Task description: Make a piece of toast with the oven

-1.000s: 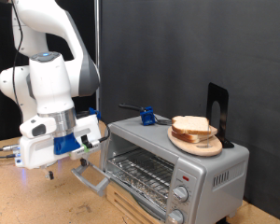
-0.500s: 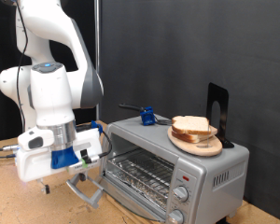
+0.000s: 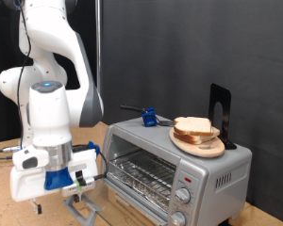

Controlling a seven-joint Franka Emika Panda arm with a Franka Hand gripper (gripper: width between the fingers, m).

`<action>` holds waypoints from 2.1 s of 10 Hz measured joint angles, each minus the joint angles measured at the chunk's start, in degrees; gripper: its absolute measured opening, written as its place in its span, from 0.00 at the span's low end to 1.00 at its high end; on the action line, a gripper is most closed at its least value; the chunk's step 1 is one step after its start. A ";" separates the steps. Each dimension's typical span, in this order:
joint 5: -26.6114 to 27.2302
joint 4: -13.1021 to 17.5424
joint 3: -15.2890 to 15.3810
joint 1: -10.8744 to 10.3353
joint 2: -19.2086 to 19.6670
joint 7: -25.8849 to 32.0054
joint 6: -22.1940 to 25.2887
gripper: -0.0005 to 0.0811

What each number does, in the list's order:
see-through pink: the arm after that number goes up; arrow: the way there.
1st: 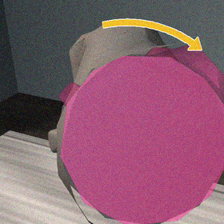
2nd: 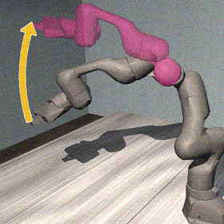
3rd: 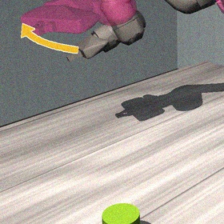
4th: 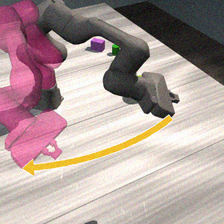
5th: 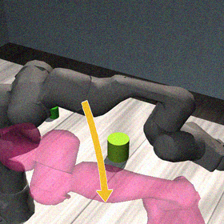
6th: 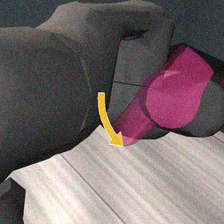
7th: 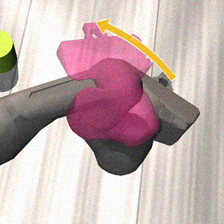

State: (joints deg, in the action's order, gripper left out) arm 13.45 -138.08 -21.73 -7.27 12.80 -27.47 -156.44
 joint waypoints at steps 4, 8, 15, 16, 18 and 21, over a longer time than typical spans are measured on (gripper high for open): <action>4.68 1.97 1.97 1.33 4.44 3.95 -3.88 1.00; 4.27 1.95 2.60 2.20 5.43 6.19 -3.58 1.00; 11.86 -6.54 6.01 4.54 0.22 14.88 -5.24 1.00; 15.29 -7.30 6.94 5.20 -2.64 17.95 -4.03 1.00; 17.66 -9.10 7.20 5.60 -8.89 20.26 0.58 1.00; 28.24 -7.57 7.69 5.70 -9.15 32.21 6.90 1.00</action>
State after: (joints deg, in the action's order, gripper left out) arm 41.69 -145.65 -14.04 -1.57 3.65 4.74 -149.54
